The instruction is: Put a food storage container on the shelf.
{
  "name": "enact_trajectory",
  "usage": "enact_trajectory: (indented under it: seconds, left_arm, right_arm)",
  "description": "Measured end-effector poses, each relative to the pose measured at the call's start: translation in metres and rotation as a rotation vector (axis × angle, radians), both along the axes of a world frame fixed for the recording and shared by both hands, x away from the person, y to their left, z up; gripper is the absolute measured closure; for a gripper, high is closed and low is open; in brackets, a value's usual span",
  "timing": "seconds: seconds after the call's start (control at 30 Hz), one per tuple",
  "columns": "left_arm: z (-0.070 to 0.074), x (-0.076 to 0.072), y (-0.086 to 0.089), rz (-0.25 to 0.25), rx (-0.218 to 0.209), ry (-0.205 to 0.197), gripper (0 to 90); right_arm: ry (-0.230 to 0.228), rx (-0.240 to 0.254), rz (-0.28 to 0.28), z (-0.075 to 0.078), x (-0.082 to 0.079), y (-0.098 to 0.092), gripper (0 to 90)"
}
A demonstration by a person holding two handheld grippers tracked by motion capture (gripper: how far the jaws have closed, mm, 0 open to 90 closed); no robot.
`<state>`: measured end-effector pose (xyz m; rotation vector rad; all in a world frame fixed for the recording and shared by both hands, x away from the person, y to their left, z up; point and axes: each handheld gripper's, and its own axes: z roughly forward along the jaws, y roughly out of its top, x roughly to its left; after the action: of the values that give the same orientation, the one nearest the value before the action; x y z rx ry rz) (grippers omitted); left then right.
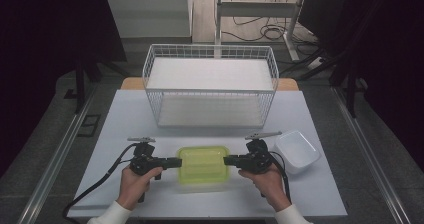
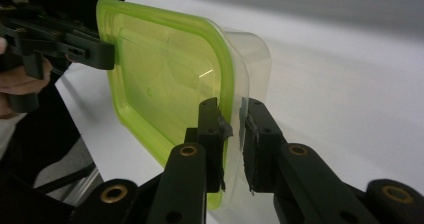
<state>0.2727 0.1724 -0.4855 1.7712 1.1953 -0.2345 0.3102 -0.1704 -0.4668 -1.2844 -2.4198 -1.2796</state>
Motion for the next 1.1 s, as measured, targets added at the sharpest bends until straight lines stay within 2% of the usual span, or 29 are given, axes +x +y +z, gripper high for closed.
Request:
enact_trajectory:
  seconds: [0.13,0.27,0.43,0.47,0.6,0.73,0.97,1.1]
  left_arm:
    - [0.008,-0.002,-0.002,-0.001,0.005,-0.031,80.1]
    - [0.019,-0.004,-0.002,-0.012,0.019,-0.070,80.1]
    - [0.026,-0.005,-0.003,-0.022,0.012,-0.098,80.0]
    - [0.030,-0.006,-0.003,-0.025,0.011,-0.113,80.0]
    - [0.035,-0.007,-0.001,-0.029,-0.004,-0.131,79.9]
    - [0.039,-0.007,0.000,-0.033,-0.001,-0.144,79.9]
    - [0.045,-0.008,0.000,-0.034,0.002,-0.173,79.9]
    - [0.052,-0.006,0.001,-0.043,-0.002,-0.186,79.9]
  right_arm:
    - [-0.020,0.001,0.003,0.003,-0.001,-0.001,79.5]
    - [-0.068,0.008,0.008,0.013,-0.005,-0.003,79.4]
    - [-0.105,0.014,0.012,0.022,-0.009,-0.005,79.4]
    - [-0.116,0.015,0.014,0.025,-0.010,-0.006,79.3]
    - [-0.141,0.017,0.019,0.030,-0.013,-0.006,79.2]
    - [-0.166,0.006,0.023,0.035,-0.015,-0.004,79.1]
    - [-0.189,0.004,0.023,0.039,-0.017,-0.004,79.0]
    - [-0.198,0.005,0.017,0.048,-0.018,-0.004,79.0]
